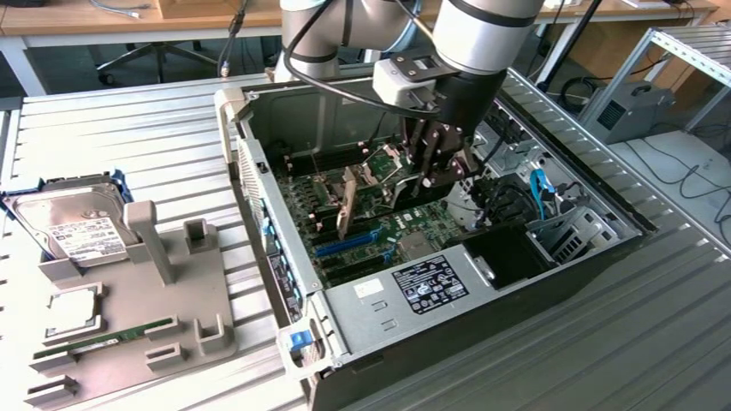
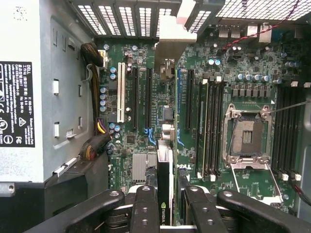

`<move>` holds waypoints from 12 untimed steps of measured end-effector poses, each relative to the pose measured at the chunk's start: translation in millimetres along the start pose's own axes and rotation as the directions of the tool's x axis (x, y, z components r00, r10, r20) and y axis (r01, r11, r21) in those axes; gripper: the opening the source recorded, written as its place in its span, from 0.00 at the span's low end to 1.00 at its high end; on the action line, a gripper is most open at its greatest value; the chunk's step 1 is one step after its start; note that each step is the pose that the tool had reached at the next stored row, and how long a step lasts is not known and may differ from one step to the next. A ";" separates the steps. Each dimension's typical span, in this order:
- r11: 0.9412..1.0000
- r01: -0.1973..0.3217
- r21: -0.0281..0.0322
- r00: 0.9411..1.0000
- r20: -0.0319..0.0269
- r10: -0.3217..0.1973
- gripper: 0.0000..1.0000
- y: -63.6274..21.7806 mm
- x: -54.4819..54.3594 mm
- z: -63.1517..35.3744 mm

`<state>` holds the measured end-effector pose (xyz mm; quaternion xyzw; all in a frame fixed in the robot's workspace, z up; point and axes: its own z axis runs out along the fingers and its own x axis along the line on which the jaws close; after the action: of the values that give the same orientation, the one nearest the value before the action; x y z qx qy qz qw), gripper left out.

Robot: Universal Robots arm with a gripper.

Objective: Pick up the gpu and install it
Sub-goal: 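Insert the gpu into the slot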

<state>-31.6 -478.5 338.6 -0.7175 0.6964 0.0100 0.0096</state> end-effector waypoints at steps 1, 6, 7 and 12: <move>1.000 0.000 0.000 1.000 0.000 0.000 0.26 0.0 0.0 0.2; 1.000 0.000 0.000 1.000 0.000 0.000 0.26 0.0 0.1 1.4; 1.000 0.000 0.000 1.000 0.000 0.000 0.26 0.0 0.1 1.6; 1.000 0.000 0.000 1.000 0.000 0.000 0.26 0.0 0.1 3.3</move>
<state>-31.7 -478.5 335.2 -0.7175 0.6964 0.0100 0.0097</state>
